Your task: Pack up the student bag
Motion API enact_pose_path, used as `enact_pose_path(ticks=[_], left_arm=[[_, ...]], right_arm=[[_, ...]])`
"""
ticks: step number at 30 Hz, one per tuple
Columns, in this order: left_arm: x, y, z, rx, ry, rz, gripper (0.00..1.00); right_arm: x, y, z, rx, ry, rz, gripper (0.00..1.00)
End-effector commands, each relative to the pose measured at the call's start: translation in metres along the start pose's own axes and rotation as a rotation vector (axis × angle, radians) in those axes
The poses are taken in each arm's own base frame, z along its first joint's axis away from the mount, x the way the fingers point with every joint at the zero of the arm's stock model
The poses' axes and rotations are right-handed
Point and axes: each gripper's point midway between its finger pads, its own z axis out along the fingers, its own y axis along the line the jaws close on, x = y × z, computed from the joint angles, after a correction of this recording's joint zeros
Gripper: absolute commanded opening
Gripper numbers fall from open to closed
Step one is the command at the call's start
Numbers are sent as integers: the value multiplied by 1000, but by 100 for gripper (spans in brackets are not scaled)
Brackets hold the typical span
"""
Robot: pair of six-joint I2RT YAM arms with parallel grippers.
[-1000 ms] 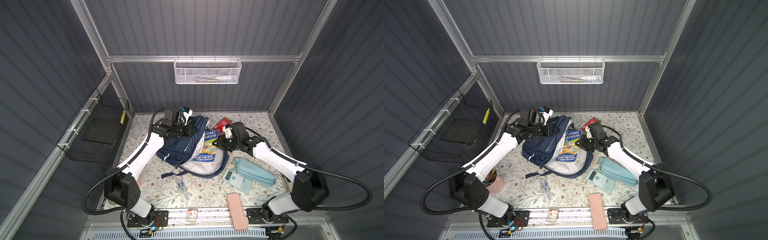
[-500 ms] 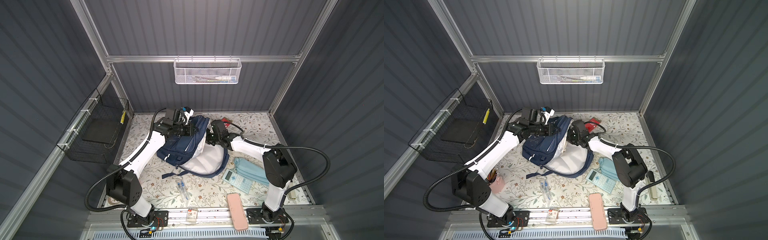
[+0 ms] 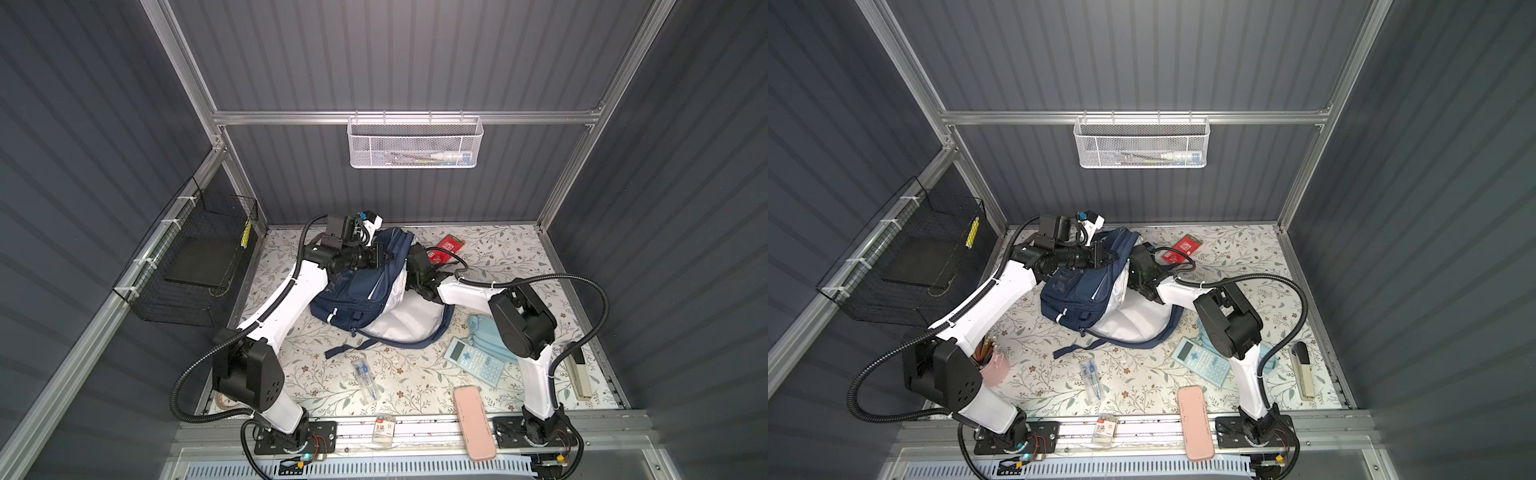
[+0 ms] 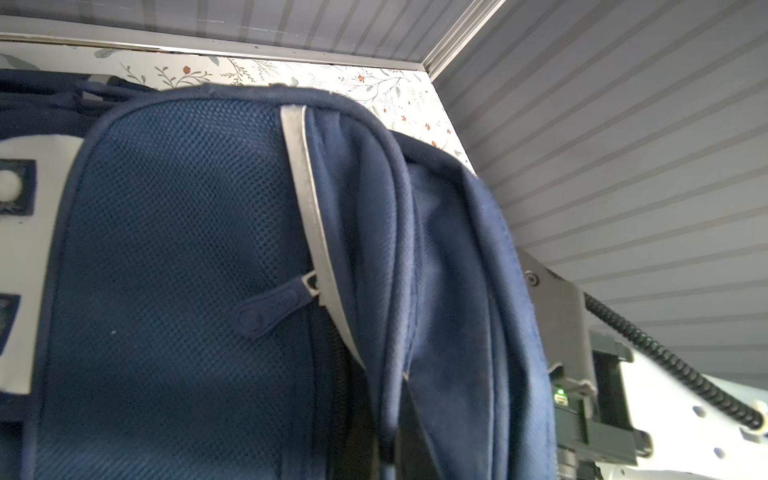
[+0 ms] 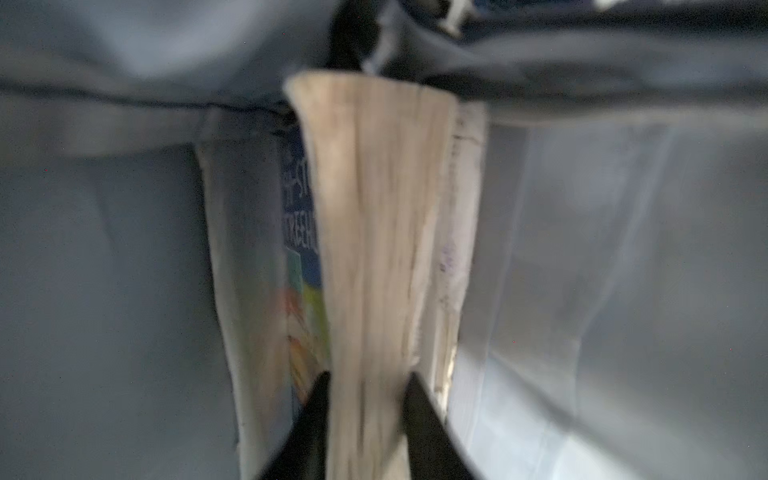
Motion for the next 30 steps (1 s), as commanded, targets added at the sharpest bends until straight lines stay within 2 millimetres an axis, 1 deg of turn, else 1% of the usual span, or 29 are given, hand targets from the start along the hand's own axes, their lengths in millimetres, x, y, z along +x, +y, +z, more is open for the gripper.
enact_pose_path(ticks=[1, 5, 9, 10, 11, 12, 13, 16, 17, 19, 21, 23, 24, 25, 26, 28, 29, 30], left_arm=[[-33, -43, -20, 133, -131, 107, 0], [-29, -35, -16, 118, -122, 87, 0], [-25, -31, -11, 129, -120, 67, 0], [-24, -31, -10, 131, -123, 62, 0], [-15, -25, -4, 129, -107, 39, 0], [-12, -22, -2, 132, -105, 26, 0], [-8, -19, 2, 132, -97, 13, 0], [8, -13, 12, 158, -51, -22, 0], [14, -10, 15, 156, -33, -31, 2], [23, -2, 19, 139, -18, -54, 14], [31, 5, 23, 123, -10, -75, 15], [39, 12, 26, 103, 0, -92, 15], [42, 15, 26, 93, 4, -101, 18], [45, 19, 27, 79, 4, -108, 31], [47, 21, 27, 66, 6, -116, 44], [50, 26, 26, 39, 0, -131, 62], [49, 27, 23, 26, -9, -137, 70], [50, 28, 21, 13, -17, -142, 79]], right_arm=[[-12, 29, -13, -124, -32, -11, 48], [-23, 11, -46, -86, -57, -19, 58], [-25, -3, -82, -17, -46, -76, 67], [-22, -10, -90, 12, -33, -81, 70], [-19, -19, -98, 38, -13, -81, 70], [-16, -26, -105, 49, -5, -81, 71], [-13, -36, -114, 62, -4, -71, 71], [-9, -61, -145, 91, -37, -40, 72], [-7, -68, -156, 93, -46, -33, 72], [-4, -78, -176, 109, -54, -58, 74], [0, -87, -195, 176, -40, -137, 80], [4, -93, -213, 238, -17, -219, 81], [5, -97, -221, 262, -17, -239, 82], [6, -101, -229, 282, -17, -258, 88], [7, -103, -237, 295, -24, -273, 99], [13, -100, -244, 264, -1, -313, 99], [15, -92, -251, 231, -2, -331, 99], [18, -89, -254, 215, 4, -347, 99]])
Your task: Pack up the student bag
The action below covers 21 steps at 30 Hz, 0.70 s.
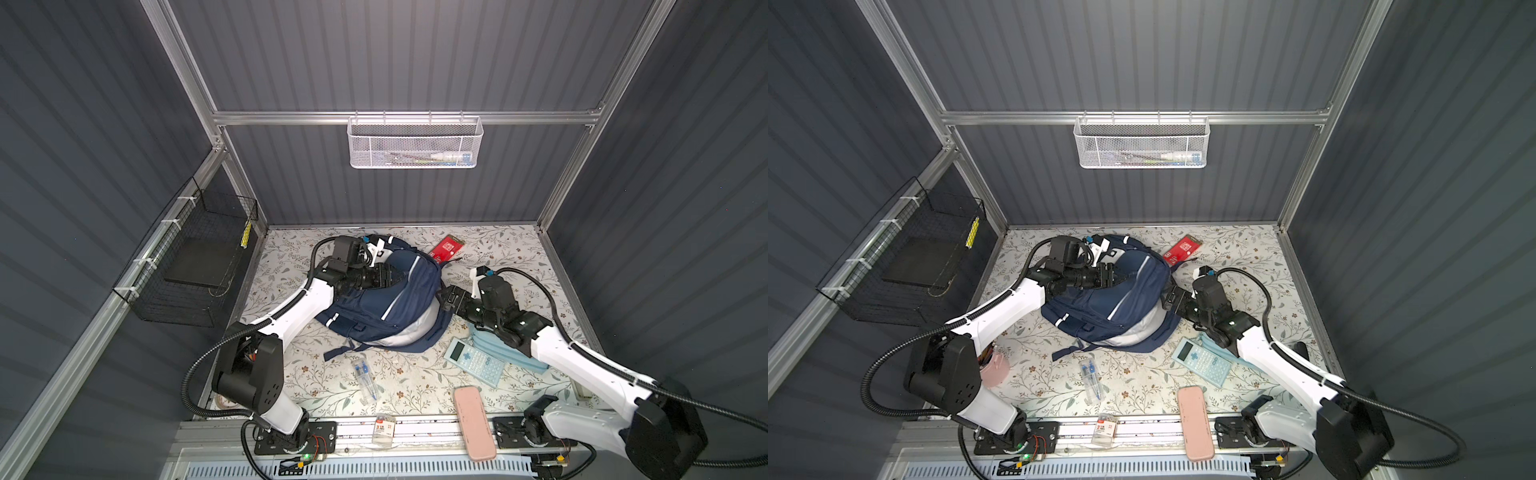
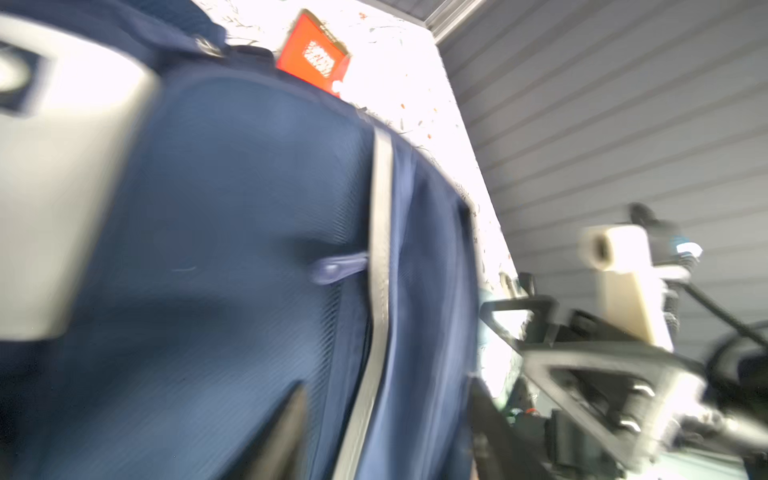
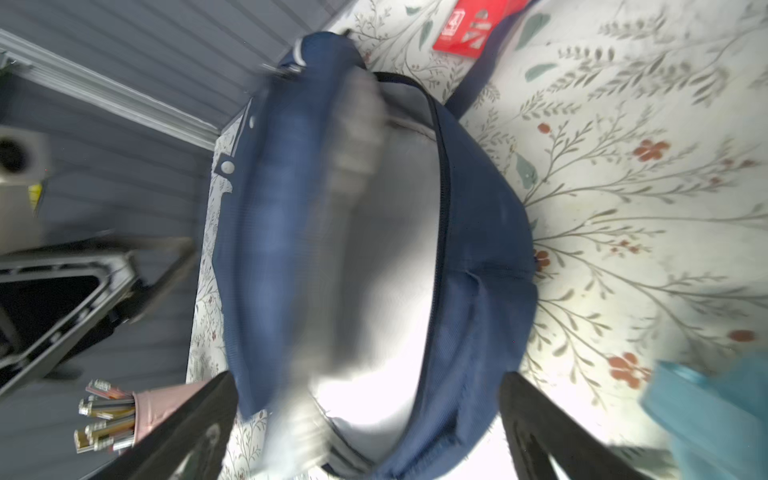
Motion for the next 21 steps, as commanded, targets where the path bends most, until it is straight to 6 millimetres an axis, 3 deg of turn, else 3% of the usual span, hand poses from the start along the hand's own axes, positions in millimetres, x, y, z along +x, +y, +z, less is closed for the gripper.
enact_pose_path(ticks=[1, 5, 8, 13, 15, 17, 21], left_arm=[[-8, -4, -18, -36, -69, 1, 86], [-3, 8, -36, -114, -124, -37, 94], [4, 20, -57, -150, -188, -94, 93], [33, 54, -87, -258, -324, -234, 86], [45, 68, -95, -318, -354, -254, 88], [54, 81, -100, -367, -365, -276, 91], [78, 105, -91, -382, -366, -391, 87]], right_arm=[[25, -8, -11, 23, 71, -135, 99], [49, 7, -13, 39, 116, -264, 99], [73, 31, -8, 11, 139, -340, 99], [109, 76, 17, -61, 198, -409, 94], [118, 90, 26, -86, 206, -439, 93], [123, 97, 34, -91, 220, -433, 93], [133, 112, 42, -171, 241, -409, 92]])
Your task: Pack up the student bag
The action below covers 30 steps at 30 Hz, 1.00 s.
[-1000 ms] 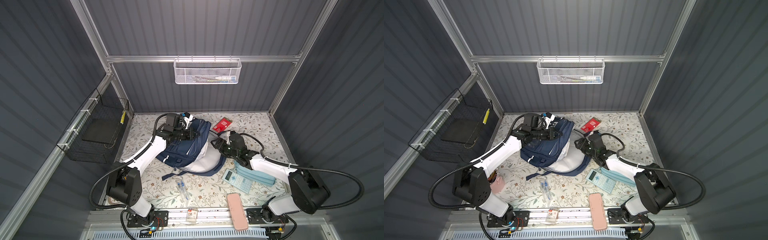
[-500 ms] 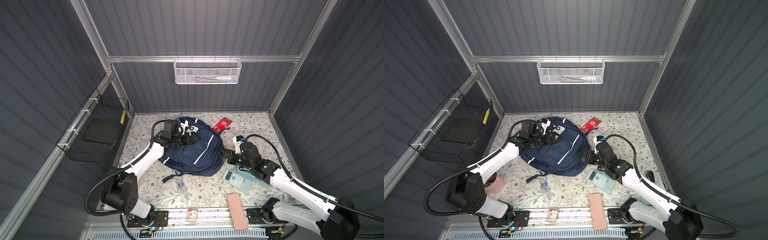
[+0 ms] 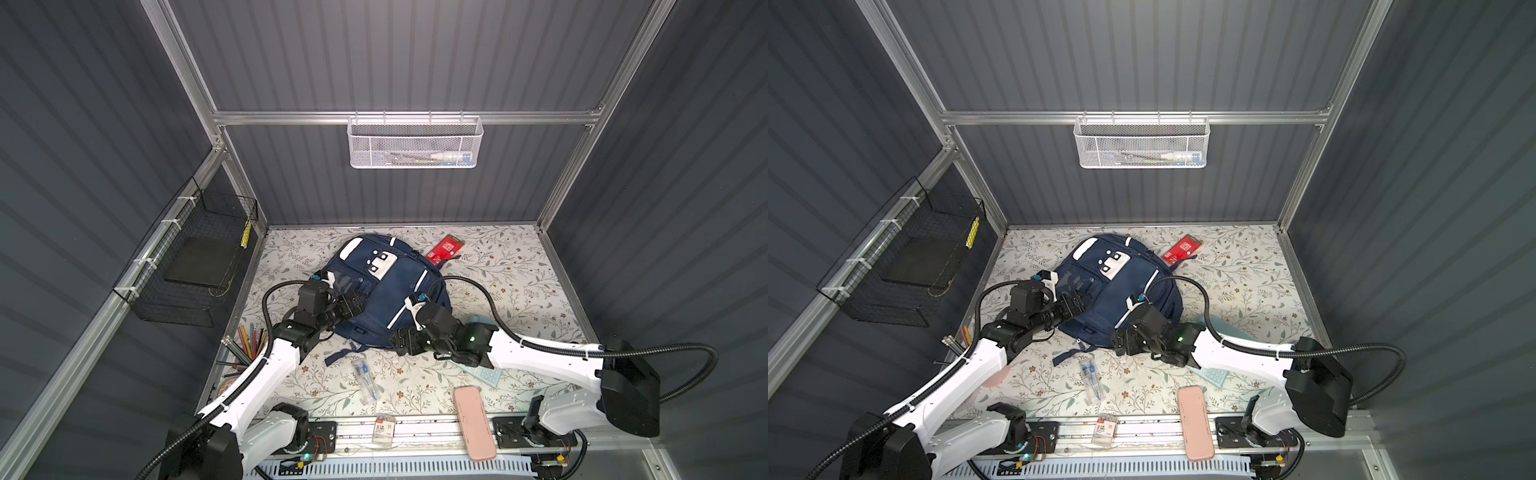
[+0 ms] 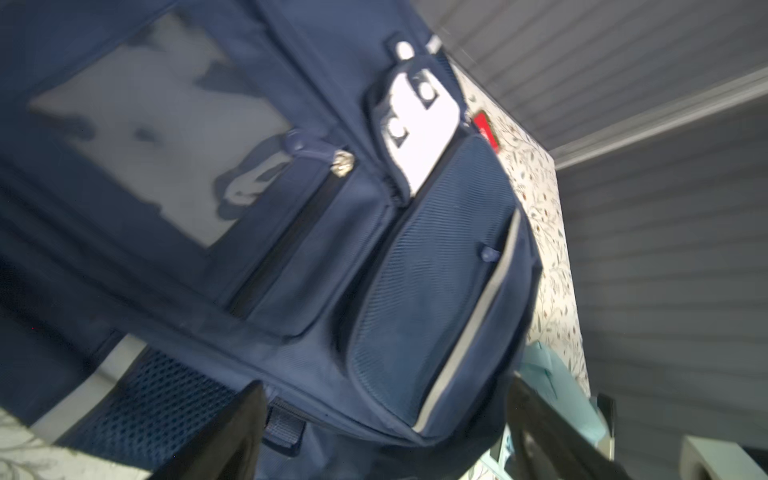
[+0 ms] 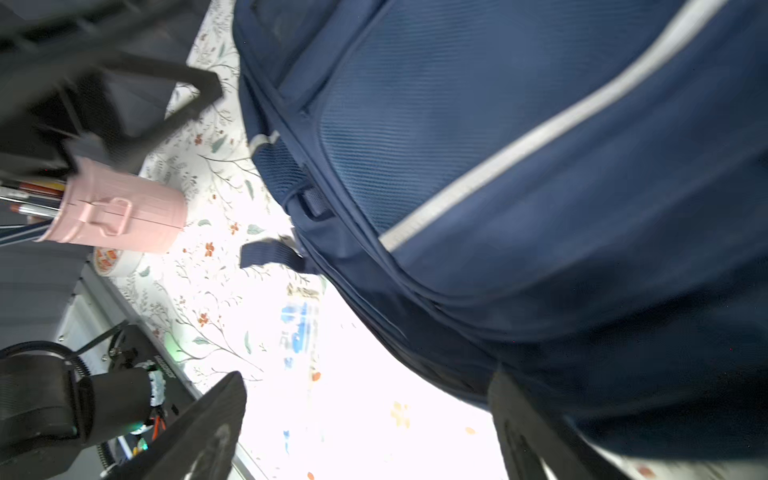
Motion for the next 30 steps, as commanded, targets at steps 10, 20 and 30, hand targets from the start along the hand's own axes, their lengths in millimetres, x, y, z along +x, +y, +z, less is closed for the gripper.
enact_pose_path(ticks=[10, 20, 30], left_arm=[[29, 106, -7, -295, -190, -400, 65], [31, 120, 12, -299, -218, -401, 55], [30, 115, 23, -255, -216, -395, 60]], right_arm=[[2, 10, 5, -56, -13, 18, 93], [8, 16, 15, -60, 4, -4, 93], [18, 30, 27, -77, 43, -46, 93]])
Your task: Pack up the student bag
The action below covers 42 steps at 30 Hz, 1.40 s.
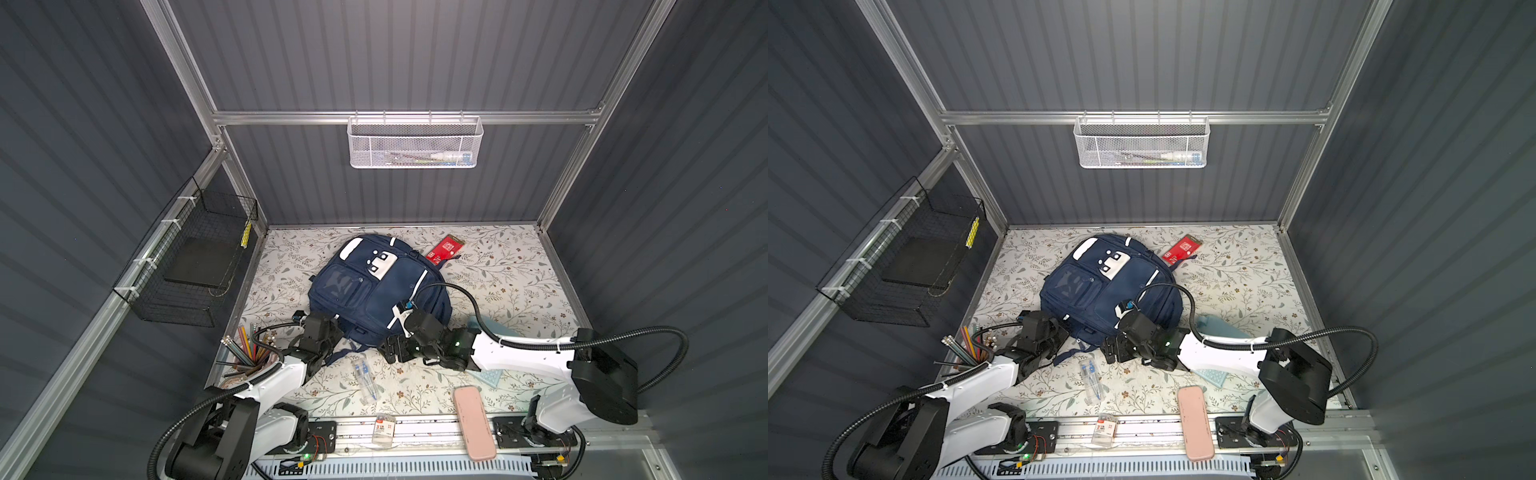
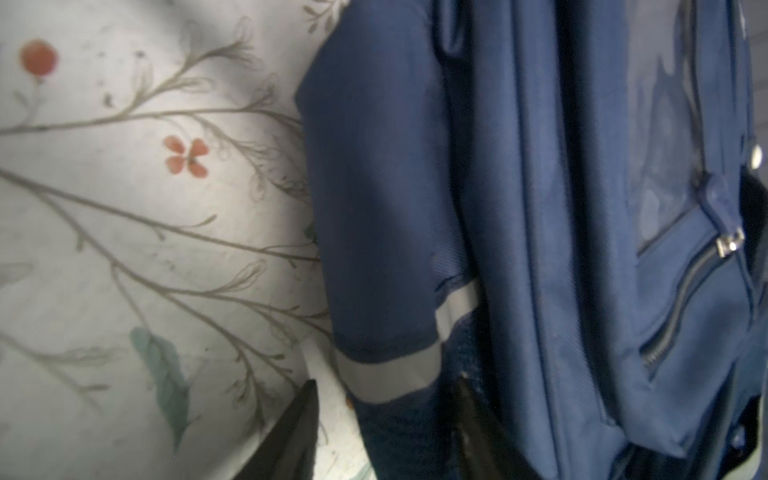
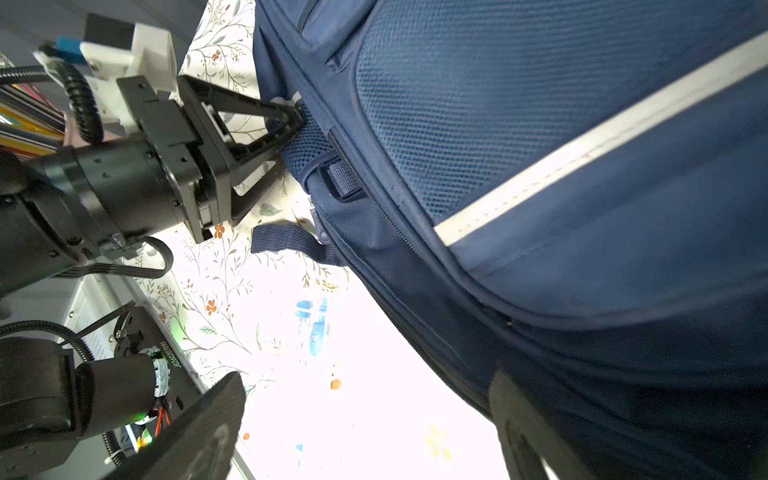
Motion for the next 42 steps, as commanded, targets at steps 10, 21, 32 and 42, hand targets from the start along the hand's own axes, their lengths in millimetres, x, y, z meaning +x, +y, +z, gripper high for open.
enact_pose_path(ticks=[10, 21, 32, 42], left_arm=[[0, -48, 0, 189, 39, 39, 0], [-7, -85, -29, 293, 76, 5, 0], [-7, -104, -38, 340, 114, -14, 0], [-10, -107, -44, 341, 108, -10, 0]], right_arm=[[-3, 32, 14, -27, 20, -102, 93], [0, 58, 44, 12, 57, -195, 89], [-32, 36, 64, 256, -120, -200, 63], [-34, 49, 52, 134, -133, -122, 48]])
